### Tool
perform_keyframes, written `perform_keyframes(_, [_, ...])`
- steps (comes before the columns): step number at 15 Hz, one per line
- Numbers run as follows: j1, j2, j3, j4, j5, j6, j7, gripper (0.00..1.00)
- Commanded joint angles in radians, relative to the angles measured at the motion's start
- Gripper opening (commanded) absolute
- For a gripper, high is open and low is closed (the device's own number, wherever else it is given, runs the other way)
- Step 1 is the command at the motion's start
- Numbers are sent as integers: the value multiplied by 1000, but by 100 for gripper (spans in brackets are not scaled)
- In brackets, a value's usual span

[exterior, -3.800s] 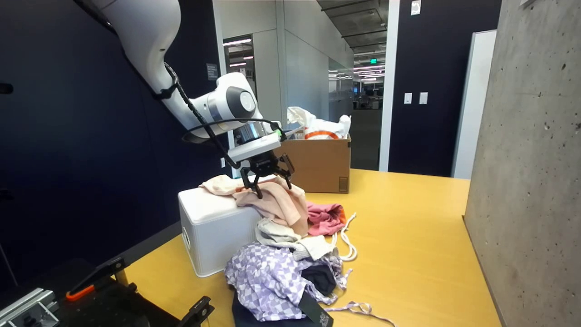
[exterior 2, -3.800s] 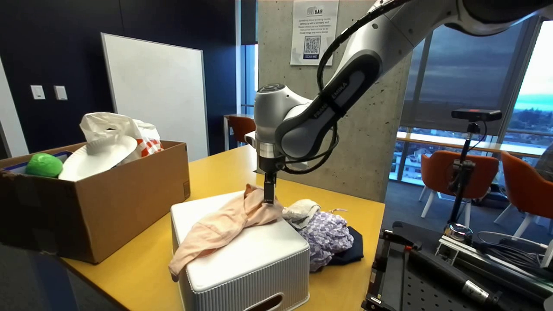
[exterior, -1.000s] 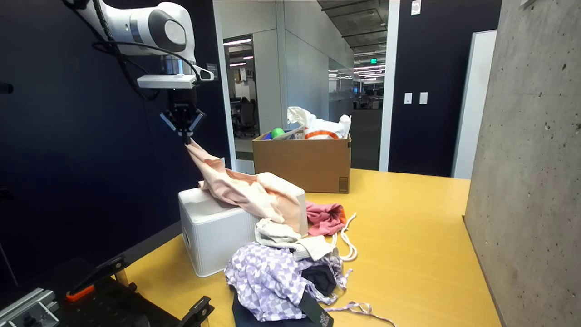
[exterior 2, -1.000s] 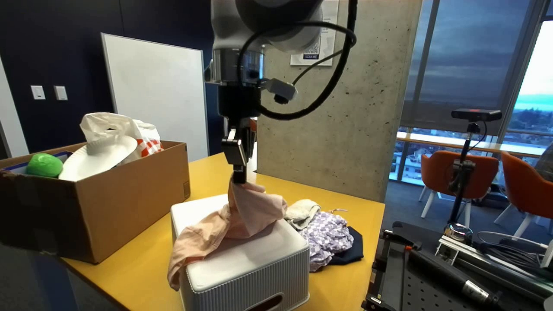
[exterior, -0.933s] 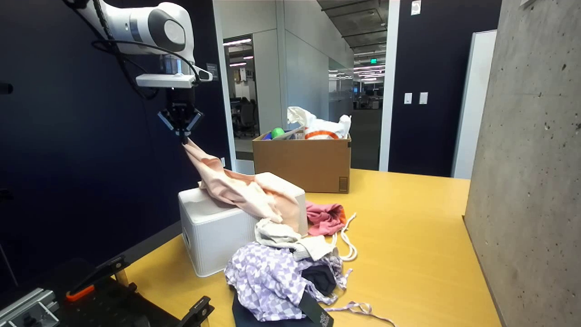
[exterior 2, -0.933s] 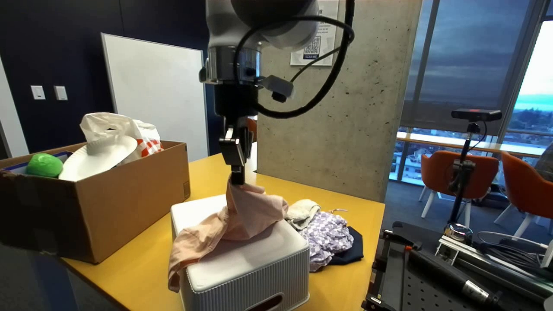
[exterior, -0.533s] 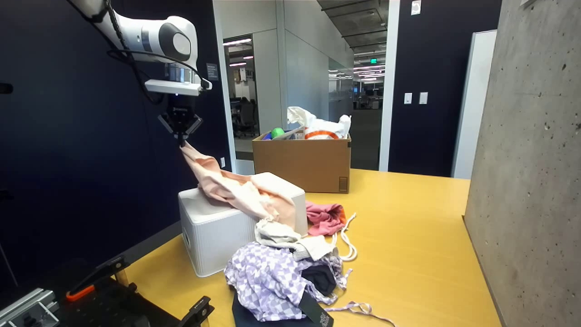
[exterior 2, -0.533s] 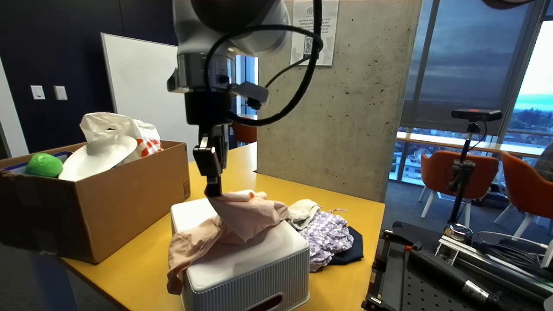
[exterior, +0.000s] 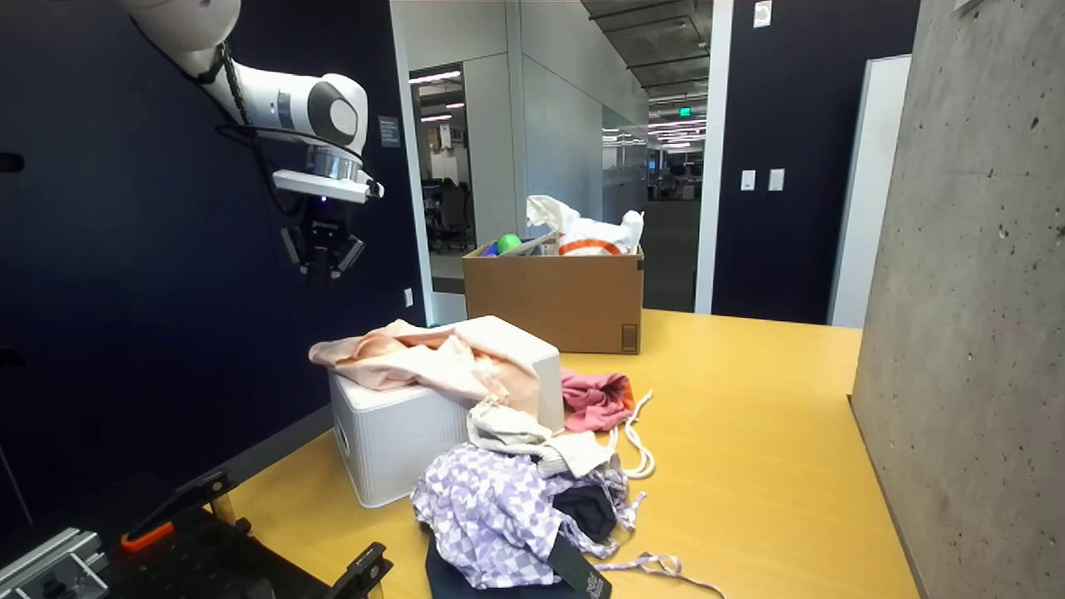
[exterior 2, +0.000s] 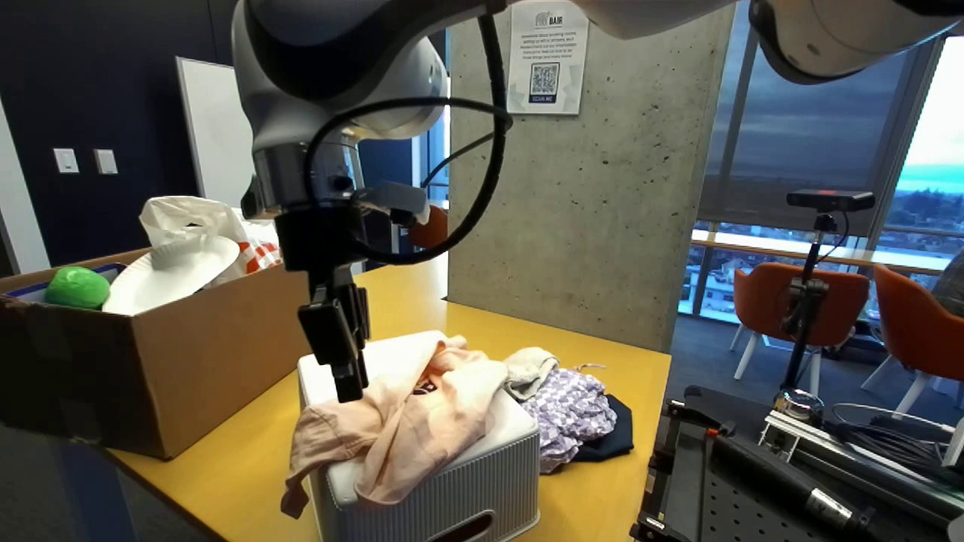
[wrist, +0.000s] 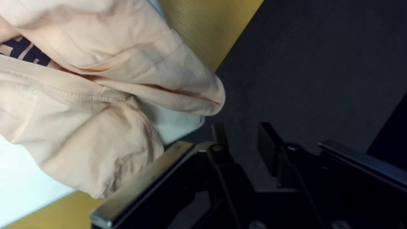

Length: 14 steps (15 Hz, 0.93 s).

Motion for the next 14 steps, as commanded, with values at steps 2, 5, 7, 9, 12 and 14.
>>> perform_keyframes(2, [7,-14,-50,52,-38,16,38,70])
perform_keyframes(5, [-13,13,-116,76,-80,67,89,94])
perform_keyframes(7, [-29,35,-161,79,-99,92,153,100])
perform_keyframes(9, [-43,53,-193,78,-100,137,230,100])
perform_keyframes(12, [-46,95,-238,96,-119,160,333,100])
perform_keyframes(14, [-47,117,-255,103,-140,179,354,100])
